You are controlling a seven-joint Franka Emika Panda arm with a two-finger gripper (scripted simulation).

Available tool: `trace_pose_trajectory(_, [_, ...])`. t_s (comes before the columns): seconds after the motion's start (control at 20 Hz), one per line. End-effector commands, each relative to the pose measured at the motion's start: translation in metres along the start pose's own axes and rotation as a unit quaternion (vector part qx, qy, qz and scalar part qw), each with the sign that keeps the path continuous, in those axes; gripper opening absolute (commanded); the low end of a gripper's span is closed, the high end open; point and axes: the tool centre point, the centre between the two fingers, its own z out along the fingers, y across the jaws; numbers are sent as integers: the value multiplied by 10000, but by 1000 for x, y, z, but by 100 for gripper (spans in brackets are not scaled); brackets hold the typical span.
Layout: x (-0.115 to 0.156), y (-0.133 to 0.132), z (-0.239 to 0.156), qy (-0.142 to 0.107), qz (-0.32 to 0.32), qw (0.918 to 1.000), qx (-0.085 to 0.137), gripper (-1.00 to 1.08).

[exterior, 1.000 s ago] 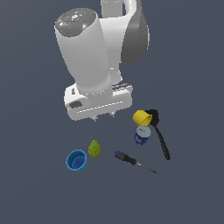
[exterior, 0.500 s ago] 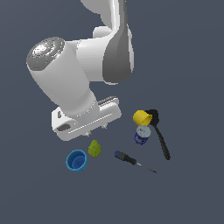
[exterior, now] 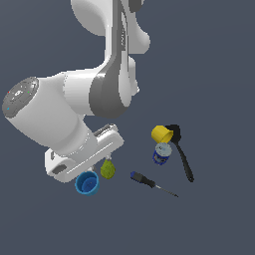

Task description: Pick up a designated object from a clutter of objects.

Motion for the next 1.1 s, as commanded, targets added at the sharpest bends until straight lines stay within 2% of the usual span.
trace_pose_trajectory(0.0, [1, 13, 7, 86, -215, 9997, 77, 28])
trace_pose_trajectory(0.5, [1, 65, 35, 489, -1042, 9928, 319, 28])
trace_pose_trajectory(1.05, [-9, 116, 65, 997, -1861, 9765, 441, 28])
